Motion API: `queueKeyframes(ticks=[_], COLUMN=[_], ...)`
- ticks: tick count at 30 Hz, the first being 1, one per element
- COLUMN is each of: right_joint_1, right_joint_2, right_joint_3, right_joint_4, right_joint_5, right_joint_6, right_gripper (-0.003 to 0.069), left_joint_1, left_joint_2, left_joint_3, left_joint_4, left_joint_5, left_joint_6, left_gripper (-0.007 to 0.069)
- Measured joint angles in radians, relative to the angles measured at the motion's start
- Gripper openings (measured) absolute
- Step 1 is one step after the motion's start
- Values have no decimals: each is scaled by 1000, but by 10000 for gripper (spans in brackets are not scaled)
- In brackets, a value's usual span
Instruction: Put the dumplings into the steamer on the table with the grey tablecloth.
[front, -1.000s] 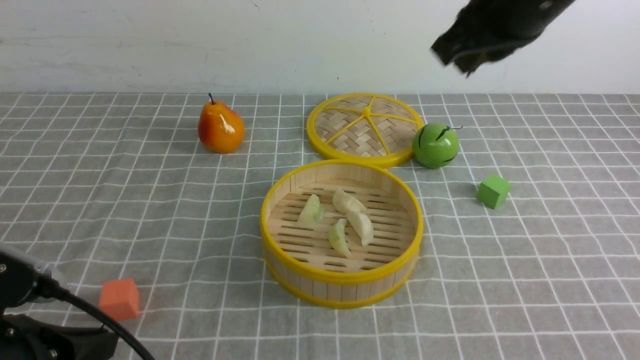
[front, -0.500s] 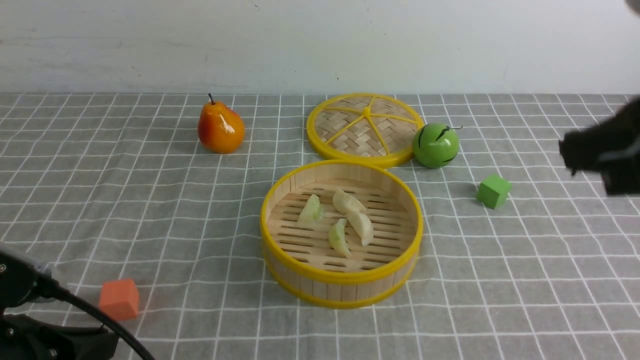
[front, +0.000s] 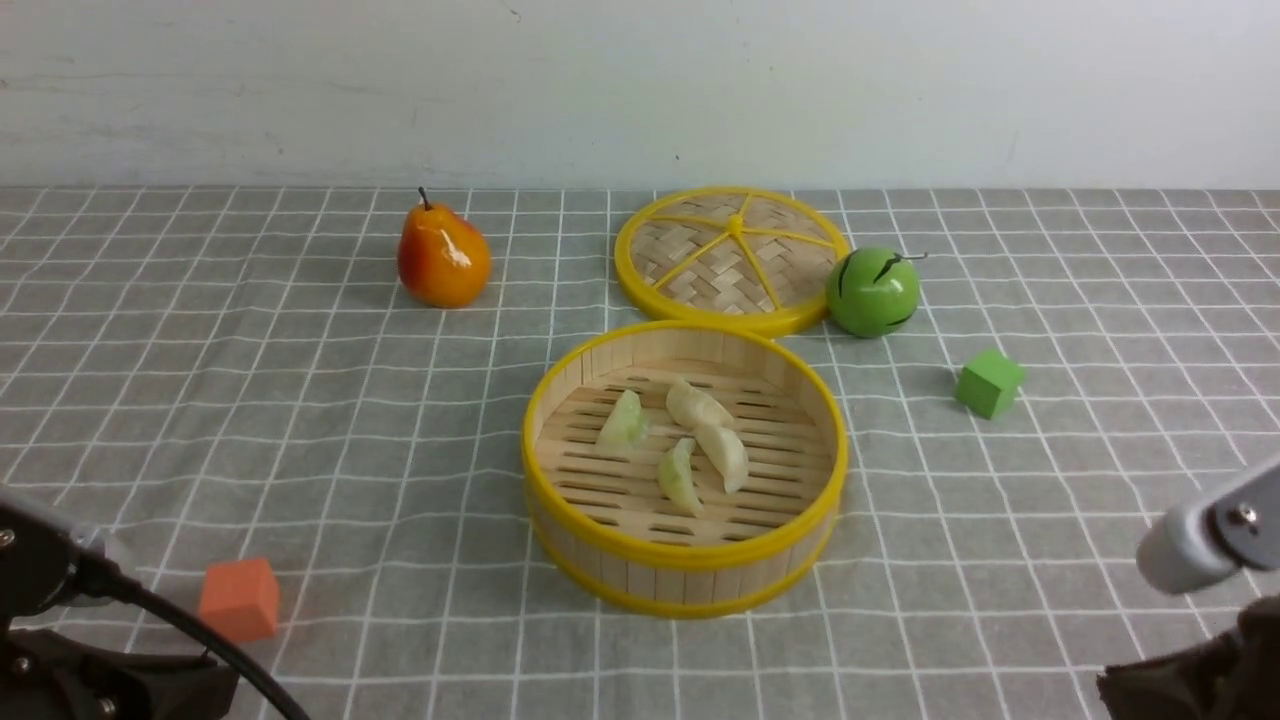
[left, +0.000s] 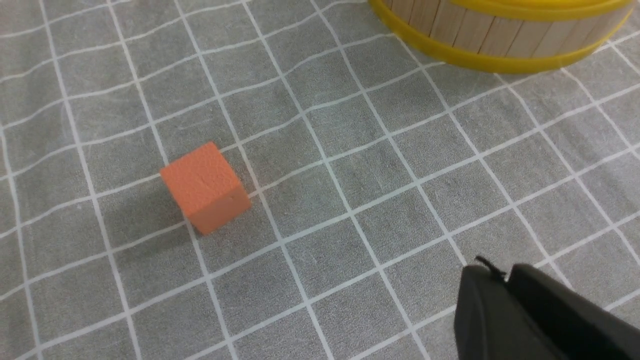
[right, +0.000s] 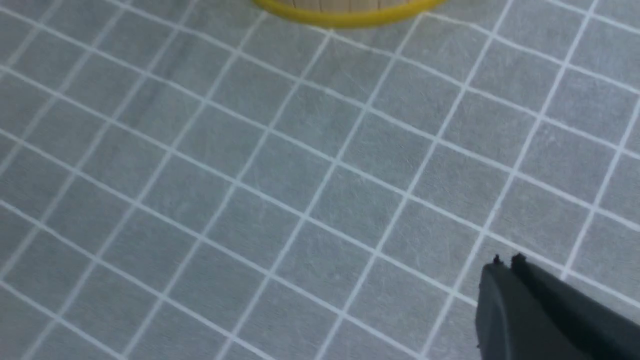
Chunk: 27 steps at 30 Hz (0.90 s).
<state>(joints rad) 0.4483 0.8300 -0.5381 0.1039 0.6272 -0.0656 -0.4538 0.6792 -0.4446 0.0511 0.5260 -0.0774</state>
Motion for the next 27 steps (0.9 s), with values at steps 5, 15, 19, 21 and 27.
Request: queueKeyframes(ticks=[5,15,19,21,27], right_joint_1=[-98,-442,-466,-459,-458], right_joint_2=[-295,-836,-838,-839,-839], right_joint_3=[143,552,565,565,562], right_joint_4=[-88,-51,-34,-39,-63], right_joint_5=[-110,-386,-365,-336,-275], right_joint_6=[2,50,72,75,75], right_gripper=[-5,-4,-4,-4,0], left_joint_1=[0,0,0,0,0], left_joint_2=[0,0,3,7,11], left_joint_3=[0,0,2,2,2], left_joint_4=[7,7,10,10,10], left_joint_5=[0,1,2,1,1], left_joint_6=[0,0,0,0,0], left_gripper=[62,68,70,70,76])
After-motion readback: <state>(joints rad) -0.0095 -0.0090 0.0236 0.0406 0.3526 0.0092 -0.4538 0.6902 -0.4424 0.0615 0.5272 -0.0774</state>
